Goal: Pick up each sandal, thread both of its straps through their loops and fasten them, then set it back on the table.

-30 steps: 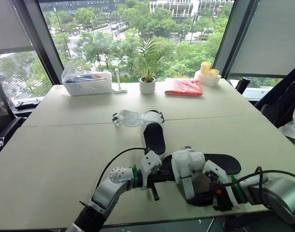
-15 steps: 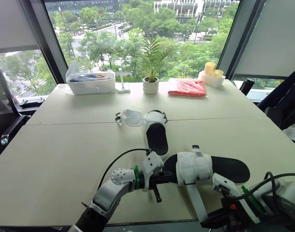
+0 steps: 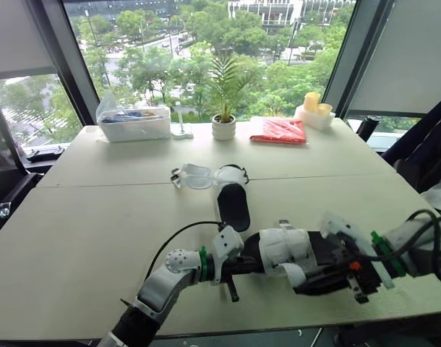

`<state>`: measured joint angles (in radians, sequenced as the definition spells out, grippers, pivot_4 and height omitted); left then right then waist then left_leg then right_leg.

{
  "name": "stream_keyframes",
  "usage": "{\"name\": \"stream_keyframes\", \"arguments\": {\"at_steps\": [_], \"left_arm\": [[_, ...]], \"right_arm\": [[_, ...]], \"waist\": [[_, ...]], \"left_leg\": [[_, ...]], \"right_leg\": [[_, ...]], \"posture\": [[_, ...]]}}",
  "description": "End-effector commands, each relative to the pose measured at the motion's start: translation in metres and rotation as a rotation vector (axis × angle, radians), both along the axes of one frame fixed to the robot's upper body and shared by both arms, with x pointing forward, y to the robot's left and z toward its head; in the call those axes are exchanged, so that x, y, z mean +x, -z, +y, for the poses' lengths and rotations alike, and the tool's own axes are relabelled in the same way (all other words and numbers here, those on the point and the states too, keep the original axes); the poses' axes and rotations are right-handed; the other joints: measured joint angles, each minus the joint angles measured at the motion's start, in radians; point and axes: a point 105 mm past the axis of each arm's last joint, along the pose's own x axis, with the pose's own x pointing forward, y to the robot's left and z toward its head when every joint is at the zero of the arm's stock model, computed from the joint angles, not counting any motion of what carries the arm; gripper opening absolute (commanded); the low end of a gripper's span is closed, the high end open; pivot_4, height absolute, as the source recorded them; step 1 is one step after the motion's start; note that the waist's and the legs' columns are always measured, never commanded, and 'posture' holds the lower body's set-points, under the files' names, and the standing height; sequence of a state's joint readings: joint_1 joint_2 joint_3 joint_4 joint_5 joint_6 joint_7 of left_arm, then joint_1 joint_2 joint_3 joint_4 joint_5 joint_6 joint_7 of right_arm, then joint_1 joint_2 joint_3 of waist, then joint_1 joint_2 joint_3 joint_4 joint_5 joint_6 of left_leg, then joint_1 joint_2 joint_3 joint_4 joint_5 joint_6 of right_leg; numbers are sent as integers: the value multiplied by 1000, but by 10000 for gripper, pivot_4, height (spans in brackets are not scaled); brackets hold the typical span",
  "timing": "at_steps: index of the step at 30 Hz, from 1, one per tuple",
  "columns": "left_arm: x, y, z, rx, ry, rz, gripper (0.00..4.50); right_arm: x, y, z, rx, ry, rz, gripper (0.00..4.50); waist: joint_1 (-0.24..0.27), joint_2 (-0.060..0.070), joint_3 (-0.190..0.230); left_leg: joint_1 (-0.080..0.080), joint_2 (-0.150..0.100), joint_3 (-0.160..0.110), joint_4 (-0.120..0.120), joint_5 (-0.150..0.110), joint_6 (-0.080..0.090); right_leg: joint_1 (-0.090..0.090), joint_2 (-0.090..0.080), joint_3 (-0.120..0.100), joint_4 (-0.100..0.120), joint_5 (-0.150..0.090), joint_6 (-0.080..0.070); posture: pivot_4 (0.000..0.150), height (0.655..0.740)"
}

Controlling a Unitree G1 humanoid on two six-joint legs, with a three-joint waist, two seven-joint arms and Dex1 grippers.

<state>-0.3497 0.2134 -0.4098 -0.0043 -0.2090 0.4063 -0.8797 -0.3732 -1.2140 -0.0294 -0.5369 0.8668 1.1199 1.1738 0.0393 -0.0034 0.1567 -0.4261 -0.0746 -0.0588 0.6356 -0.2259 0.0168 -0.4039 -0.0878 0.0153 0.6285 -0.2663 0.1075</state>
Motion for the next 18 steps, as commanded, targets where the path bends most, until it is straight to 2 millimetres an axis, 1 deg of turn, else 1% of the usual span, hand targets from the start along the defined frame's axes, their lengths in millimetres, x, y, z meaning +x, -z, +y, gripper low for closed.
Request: {"name": "stream_keyframes", "arguments": {"at_steps": [1, 4, 9, 14, 18], "left_arm": [[-5, 20, 4, 56, 5, 73, 0], [-5, 20, 3, 58, 7, 74, 0], [-4, 20, 4, 62, 8, 74, 0], [-4, 19, 4, 64, 5, 72, 0], [-3, 19, 5, 65, 0, 68, 0]], "right_arm": [[18, -13, 3, 24, -1, -81, 601], [37, -12, 3, 13, 17, -129, 601], [58, -9, 5, 5, 18, -171, 601], [75, -5, 9, 1, 14, -201, 601], [88, 3, 7, -25, 25, -220, 601]], "waist": [[0, 0, 0], [0, 0, 0], [-1, 0, 0], [-1, 0, 0], [-1, 0, 0]], "left_leg": [[0, 0, 0, 0, 0, 0], [-1, 0, 0, 0, 0, 0], [-1, 0, 1, 0, 0, 0], [0, 0, 1, 0, 0, 0], [0, 0, 1, 0, 0, 0]], "right_leg": [[0, 0, 0, 0, 0, 0], [-1, 0, 0, -1, 0, 0], [-1, 0, 0, 0, 0, 0], [-1, 0, 0, 0, 0, 0], [-1, 0, 1, 0, 0, 0]], "posture": [[1500, 7400], [1500, 7400], [1500, 7400], [1500, 7400], [1500, 7400]]}}
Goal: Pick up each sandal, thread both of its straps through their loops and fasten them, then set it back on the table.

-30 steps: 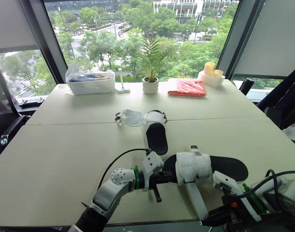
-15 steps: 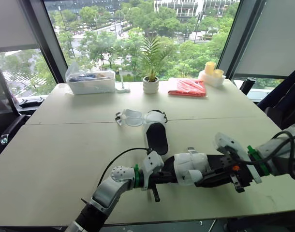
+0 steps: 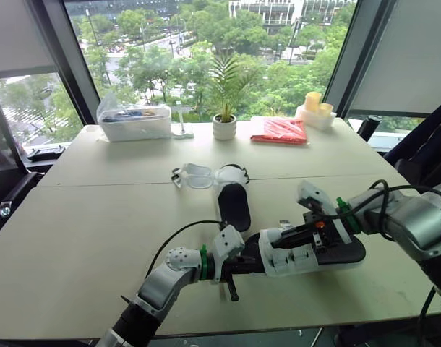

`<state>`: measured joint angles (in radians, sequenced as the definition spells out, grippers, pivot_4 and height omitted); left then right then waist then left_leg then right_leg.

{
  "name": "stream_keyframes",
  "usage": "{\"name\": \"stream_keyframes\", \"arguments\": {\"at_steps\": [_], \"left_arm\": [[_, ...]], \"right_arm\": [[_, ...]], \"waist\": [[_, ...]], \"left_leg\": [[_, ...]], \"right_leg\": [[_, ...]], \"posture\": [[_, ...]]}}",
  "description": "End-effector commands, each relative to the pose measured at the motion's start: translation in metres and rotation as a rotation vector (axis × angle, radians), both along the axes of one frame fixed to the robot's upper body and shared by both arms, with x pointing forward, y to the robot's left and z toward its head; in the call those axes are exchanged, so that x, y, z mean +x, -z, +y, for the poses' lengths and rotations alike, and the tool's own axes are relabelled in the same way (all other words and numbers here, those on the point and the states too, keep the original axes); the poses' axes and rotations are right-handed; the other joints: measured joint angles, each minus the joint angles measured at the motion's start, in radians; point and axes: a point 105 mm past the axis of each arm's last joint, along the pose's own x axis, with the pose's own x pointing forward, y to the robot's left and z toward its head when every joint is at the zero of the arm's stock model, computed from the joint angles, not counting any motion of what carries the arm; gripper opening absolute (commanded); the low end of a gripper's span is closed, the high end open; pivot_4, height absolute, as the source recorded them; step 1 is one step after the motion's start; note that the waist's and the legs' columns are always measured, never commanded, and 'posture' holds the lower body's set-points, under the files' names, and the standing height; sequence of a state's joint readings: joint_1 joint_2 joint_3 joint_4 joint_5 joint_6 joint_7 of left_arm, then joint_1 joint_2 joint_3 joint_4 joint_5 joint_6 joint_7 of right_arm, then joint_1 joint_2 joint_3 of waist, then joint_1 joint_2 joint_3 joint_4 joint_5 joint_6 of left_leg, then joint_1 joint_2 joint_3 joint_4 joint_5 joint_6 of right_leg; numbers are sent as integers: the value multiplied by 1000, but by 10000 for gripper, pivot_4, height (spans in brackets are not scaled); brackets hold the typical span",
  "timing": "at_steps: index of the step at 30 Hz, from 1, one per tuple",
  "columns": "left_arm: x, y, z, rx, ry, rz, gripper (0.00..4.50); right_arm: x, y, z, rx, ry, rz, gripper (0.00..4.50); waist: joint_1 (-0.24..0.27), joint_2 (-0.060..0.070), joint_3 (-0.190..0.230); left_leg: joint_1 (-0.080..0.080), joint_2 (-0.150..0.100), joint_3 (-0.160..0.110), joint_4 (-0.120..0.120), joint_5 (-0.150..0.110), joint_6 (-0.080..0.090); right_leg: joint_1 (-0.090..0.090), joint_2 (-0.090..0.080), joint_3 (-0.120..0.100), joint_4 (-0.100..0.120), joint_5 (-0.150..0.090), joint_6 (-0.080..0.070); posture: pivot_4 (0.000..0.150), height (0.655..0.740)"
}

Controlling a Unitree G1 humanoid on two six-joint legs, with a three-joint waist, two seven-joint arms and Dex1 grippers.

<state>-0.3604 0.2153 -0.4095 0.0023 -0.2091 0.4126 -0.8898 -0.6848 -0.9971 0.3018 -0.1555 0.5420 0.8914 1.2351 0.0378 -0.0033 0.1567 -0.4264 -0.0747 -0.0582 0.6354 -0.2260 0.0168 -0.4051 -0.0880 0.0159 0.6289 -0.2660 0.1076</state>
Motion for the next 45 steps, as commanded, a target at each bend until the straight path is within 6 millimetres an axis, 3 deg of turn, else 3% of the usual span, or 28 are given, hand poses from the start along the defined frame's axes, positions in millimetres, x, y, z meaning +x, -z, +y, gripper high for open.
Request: {"name": "stream_keyframes", "arguments": {"at_steps": [1, 3, 6, 12, 20, 24, 28, 34, 45], "left_arm": [[-4, 20, 5, 60, -9, 65, 0], [-3, 19, 5, 58, -15, 63, 0], [-3, 19, 6, 55, -23, 62, 0], [-4, 19, 7, 54, -30, 60, 0], [-4, 18, 8, 55, -39, 56, 0], [-5, 18, 9, 56, -42, 58, 0], [-5, 18, 9, 58, -43, 59, 0], [-6, 18, 7, 54, -40, 58, 0], [-7, 19, 8, 38, -58, 80, 0]], "right_arm": [[16, -10, -6, -25, 25, -96, 601], [20, -8, -8, -30, 38, -98, 601], [26, -4, -10, -36, 55, -101, 9653], [41, 3, -7, -15, 121, -129, 39576], [60, 5, -3, 2, 163, -165, 39576], [52, -7, 0, 40, 130, -85, 39576], [28, -11, 10, 63, 30, 80, 39576], [16, 6, 21, -22, -89, 139, 39576], [25, 35, 42, -138, -230, 194, 39576]], "waist": [[0, 0, 0], [0, 0, 0], [0, 0, 0], [-1, 1, 0], [0, 1, 0], [-1, 1, 0], [-1, 1, 0], [-2, 1, 0], [-1, 1, -1]], "left_leg": [[0, 0, 0, 0, 0, 0], [0, 0, 0, 0, 0, 0], [0, 0, 0, 0, 0, 0], [0, 0, 0, 0, 0, 0], [0, 0, 0, -1, 0, -1], [0, 0, 0, -2, 0, -1], [0, 0, 0, -2, 0, -1], [0, 0, 0, -3, 0, -1], [1, 0, 0, -2, 0, -1]], "right_leg": [[0, 0, 0, 0, 0, 0], [0, 0, 0, 0, 1, 1], [0, 0, 0, 0, 1, 2], [-1, 0, 1, 0, 1, 2], [-1, 0, 0, 1, 2, 3], [-1, 1, 0, 1, 2, 3], [-1, 1, 0, 1, 2, 3], [-2, 0, 0, 1, 2, 2], [-2, 1, 0, 1, 2, 3]], "posture": [[1500, 7400], [1500, 7400], [1500, 7400], [1500, 7400], [1500, 7400], [1500, 7400], [1500, 7400], [1500, 7400], [1500, 7400]]}}
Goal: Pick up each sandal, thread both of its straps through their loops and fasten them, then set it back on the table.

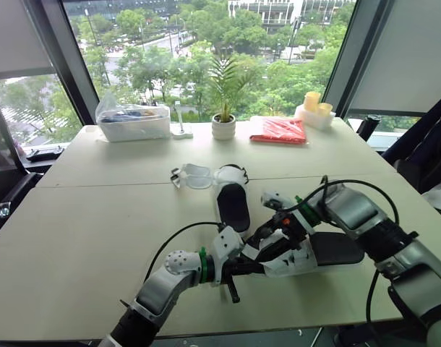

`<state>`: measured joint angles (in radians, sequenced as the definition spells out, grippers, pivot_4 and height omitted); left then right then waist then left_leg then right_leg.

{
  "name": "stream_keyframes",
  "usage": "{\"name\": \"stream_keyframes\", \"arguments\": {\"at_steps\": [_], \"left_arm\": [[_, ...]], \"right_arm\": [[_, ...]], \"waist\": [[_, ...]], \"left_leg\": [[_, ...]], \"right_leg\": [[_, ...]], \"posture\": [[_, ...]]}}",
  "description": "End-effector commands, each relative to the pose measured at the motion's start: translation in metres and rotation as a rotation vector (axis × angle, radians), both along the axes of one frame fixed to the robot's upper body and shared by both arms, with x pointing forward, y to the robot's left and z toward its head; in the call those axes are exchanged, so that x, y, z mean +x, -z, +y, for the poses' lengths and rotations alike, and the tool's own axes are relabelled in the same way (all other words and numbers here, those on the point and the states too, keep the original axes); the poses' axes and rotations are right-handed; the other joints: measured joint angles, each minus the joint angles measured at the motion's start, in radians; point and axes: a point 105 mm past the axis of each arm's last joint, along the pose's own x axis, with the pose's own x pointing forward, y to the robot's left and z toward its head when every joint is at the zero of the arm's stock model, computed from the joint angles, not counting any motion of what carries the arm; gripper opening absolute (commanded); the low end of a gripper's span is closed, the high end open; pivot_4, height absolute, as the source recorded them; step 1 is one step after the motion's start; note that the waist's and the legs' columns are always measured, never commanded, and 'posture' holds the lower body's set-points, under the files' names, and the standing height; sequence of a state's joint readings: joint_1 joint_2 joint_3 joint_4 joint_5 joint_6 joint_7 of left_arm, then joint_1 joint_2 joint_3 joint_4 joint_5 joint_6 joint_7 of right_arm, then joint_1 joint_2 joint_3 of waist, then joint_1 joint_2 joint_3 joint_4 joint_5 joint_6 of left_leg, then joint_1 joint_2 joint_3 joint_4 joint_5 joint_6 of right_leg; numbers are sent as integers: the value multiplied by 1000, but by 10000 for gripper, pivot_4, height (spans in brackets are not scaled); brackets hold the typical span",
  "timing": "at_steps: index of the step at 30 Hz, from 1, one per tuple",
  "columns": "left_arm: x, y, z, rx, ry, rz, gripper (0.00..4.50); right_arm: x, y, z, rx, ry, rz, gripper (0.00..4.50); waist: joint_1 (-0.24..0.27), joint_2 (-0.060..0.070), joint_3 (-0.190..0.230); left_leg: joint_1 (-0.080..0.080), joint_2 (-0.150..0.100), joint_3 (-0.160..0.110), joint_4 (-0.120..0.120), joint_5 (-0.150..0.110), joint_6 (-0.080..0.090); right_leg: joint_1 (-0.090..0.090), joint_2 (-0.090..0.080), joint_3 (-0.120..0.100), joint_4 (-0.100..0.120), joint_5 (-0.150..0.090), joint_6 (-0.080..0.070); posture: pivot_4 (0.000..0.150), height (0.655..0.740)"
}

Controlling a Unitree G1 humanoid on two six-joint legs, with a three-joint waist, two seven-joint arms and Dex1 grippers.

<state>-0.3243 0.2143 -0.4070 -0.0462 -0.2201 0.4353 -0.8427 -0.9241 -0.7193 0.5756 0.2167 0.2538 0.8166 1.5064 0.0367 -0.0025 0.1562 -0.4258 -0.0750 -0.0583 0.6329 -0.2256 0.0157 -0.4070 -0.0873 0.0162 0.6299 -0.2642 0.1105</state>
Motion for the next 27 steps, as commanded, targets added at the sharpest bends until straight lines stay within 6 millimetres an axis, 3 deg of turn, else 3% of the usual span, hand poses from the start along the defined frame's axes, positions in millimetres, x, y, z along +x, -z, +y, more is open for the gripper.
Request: {"name": "stream_keyframes", "arguments": {"at_steps": [1, 5, 6, 8, 13, 20, 27], "left_arm": [[-4, 19, 7, 52, -15, 71, 0], [-4, 19, 7, 54, -13, 68, 0], [-4, 19, 7, 54, -13, 67, 0], [-4, 19, 7, 54, -15, 66, 0], [-2, 18, 8, 51, -25, 67, 0], [-1, 18, 7, 49, -30, 68, 0], [-1, 18, 6, 44, -30, 73, 0]], "right_arm": [[2, 1, 3, -33, -54, 1, 39576], [1, 3, 8, -52, -103, 7, 39576], [1, 3, 10, -54, -110, 6, 37358], [4, 1, 12, -54, -115, 0, 31008], [11, -3, 13, -47, -110, -14, 6927], [23, -26, 11, 3, -59, -57, 5843], [21, -41, 3, 46, -33, -70, 5843]], "waist": [[-1, 0, 0], [-2, 0, 0], [-2, 0, 0], [-3, 0, 0], [-24, 0, 0], [-27, 0, 0], [-25, 0, 0]], "left_leg": [[0, 0, 0, 0, 0, 0], [0, 0, 0, 0, 0, 0], [0, 0, 0, 0, 0, 0], [0, 0, 0, 0, 0, -1], [2, 0, -1, -1, 1, -2], [5, 0, -1, -1, 1, -2], [1, 0, -1, -1, 1, -2]], "right_leg": [[0, 0, 0, 0, 0, 0], [0, 0, 0, 0, 0, 0], [0, 0, 0, 0, 0, 0], [0, 0, 0, 1, 0, 0], [1, 1, 0, 2, 0, 0], [2, 1, 0, 2, 1, -1], [-1, 1, 0, 2, 1, -1]], "posture": [[1500, 7400], [1500, 7400], [1500, 7400], [1500, 7400], [1500, 7400], [1500, 7400], [1500, 7400]]}}
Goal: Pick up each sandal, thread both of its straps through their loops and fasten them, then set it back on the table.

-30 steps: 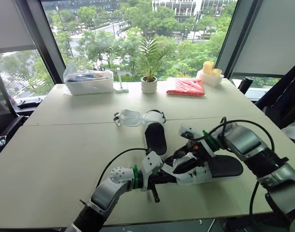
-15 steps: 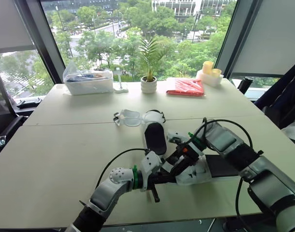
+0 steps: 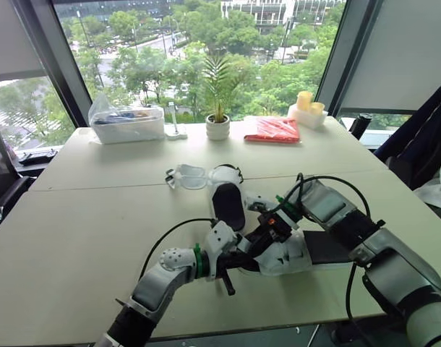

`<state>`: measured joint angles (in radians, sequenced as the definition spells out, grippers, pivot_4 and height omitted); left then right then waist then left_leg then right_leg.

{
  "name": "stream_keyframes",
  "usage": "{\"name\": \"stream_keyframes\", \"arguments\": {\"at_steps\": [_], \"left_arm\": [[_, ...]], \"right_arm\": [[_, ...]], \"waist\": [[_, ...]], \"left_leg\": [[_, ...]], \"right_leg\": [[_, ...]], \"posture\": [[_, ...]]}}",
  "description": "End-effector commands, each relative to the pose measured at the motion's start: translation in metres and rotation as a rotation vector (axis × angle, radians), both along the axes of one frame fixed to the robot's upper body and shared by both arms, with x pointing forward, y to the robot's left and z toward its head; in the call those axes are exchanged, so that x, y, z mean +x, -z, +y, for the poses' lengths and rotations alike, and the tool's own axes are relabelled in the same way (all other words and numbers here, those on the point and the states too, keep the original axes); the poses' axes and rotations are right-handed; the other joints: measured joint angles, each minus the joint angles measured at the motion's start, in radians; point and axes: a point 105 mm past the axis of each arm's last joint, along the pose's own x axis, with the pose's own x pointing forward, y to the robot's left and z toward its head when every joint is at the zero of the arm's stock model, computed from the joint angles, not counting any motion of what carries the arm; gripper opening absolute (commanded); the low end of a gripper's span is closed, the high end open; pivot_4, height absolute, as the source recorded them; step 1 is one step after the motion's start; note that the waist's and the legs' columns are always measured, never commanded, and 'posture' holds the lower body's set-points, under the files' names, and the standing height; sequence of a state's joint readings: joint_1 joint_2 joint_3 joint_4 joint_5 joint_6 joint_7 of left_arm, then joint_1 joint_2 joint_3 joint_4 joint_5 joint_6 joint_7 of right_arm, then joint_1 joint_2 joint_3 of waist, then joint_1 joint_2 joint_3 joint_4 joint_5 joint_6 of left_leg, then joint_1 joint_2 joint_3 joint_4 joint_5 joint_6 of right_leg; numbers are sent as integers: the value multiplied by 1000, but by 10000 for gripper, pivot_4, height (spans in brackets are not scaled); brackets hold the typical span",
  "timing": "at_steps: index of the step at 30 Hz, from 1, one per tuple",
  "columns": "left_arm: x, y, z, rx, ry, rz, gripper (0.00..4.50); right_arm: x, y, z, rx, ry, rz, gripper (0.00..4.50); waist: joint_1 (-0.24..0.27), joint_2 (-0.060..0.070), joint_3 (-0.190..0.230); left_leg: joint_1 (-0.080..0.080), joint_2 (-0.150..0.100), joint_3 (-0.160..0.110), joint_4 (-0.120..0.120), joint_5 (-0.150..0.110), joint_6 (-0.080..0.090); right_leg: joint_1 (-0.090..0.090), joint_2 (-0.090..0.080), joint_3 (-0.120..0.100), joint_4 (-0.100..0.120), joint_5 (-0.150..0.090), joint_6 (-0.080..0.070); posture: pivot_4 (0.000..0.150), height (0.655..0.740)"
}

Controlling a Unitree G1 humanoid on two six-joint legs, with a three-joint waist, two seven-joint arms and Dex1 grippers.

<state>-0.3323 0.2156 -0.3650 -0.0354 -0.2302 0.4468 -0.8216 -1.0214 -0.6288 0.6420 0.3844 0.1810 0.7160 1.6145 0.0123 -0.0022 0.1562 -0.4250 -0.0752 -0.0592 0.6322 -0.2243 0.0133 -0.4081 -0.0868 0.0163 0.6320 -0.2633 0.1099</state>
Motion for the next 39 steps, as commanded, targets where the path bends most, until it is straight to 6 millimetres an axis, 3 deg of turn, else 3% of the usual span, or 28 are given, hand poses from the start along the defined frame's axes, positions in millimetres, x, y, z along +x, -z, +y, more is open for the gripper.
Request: {"name": "stream_keyframes", "arguments": {"at_steps": [1, 4, 8, 34, 37, 39], "left_arm": [[-12, 21, -2, 50, 31, 70, 0], [-12, 21, -3, 51, 38, 69, 0], [-12, 21, -3, 52, 42, 67, 0], [-10, 21, -2, 49, 25, 64, 0], [-10, 20, -2, 49, 25, 65, 0], [-11, 20, -2, 49, 25, 65, 0]], "right_arm": [[13, -40, -11, 81, 72, -100, 5843], [10, -39, -12, 84, 62, -102, 5843], [11, -37, -13, 78, 77, -109, 25453], [-1, -13, -2, 46, 48, -2, 25453], [-1, -14, -1, 51, 47, 0, 17738], [-1, -14, 0, 52, 46, -2, 8031]], "waist": [[0, 0, 0], [-1, 0, 0], [2, 1, 0], [0, 1, 0], [0, 1, 0], [0, 1, 0]], "left_leg": [[0, 0, 0, 0, 0, 0], [-1, 0, 0, 0, 0, 0], [-1, 0, 0, -1, 0, 0], [0, 0, 0, -1, 0, 0], [0, 0, 0, -1, 0, 0], [0, 0, 0, -1, 0, 0]], "right_leg": [[0, 0, 0, 0, 0, 0], [0, 0, 0, 0, 0, 0], [-1, 0, 0, 0, 0, 0], [0, 0, 0, -1, 0, 0], [0, 0, 0, -1, 0, 0], [0, 0, 0, -1, 0, 0]], "posture": [[1500, 7400], [1500, 7400], [1500, 7400], [1500, 7400], [1500, 7400], [1500, 7400]]}}
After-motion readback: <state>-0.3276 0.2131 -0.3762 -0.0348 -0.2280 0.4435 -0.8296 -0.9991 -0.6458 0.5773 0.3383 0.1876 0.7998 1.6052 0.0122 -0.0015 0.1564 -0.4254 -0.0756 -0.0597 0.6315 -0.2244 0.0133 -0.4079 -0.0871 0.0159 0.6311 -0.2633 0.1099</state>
